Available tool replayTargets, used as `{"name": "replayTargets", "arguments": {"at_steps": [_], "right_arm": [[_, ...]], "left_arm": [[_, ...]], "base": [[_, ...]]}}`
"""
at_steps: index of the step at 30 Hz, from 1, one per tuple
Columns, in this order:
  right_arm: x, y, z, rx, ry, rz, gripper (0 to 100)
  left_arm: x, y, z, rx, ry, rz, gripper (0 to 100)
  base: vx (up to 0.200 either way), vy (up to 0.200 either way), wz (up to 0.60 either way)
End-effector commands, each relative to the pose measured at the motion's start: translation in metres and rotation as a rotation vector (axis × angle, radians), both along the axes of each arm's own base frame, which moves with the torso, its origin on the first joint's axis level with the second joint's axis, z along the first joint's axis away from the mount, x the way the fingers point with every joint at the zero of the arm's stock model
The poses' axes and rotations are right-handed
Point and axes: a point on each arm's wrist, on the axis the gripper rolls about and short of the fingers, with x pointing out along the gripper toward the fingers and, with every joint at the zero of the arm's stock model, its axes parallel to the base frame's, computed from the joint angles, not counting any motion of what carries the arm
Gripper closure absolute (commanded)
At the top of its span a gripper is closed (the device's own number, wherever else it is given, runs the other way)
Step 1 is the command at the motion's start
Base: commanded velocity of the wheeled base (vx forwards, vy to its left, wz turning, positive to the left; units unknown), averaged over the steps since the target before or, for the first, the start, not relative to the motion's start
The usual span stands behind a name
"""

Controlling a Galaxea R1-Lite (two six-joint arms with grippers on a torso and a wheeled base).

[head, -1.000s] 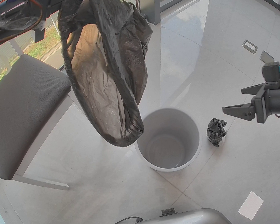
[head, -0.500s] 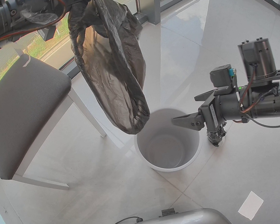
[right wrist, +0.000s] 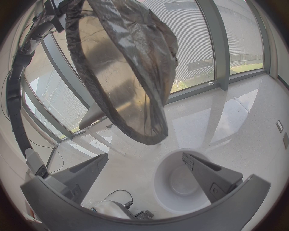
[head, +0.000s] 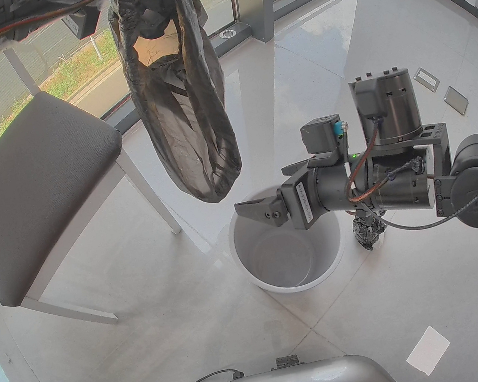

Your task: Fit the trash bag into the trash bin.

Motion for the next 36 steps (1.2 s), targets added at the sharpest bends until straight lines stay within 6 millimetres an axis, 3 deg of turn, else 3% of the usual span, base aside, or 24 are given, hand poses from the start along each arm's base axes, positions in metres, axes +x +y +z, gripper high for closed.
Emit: {"name": "replayTargets", "arguments": {"at_steps": [1, 17, 36], "right_arm": [[0.007, 0.01, -0.004, 0.001, 0.001, 0.009, 0], [0.016, 0.017, -0.002, 0.042, -0.089, -0.019, 0], [0.02, 0.037, 0.002, 0.084, -0.13, -0.032, 0]], "left_arm": [[-0.003, 0.0, 0.003, -0.013, -0.007, -0.01, 100], [-0.022, 0.004, 0.019, -0.096, -0.013, -0.067, 100], [-0.025, 0.006, 0.02, -0.129, 0.008, -0.08, 100]], "base": [[0.0, 0.0, 0.0], [0.0, 0.0, 0.0], [0.0, 0.0, 0.0]]}}
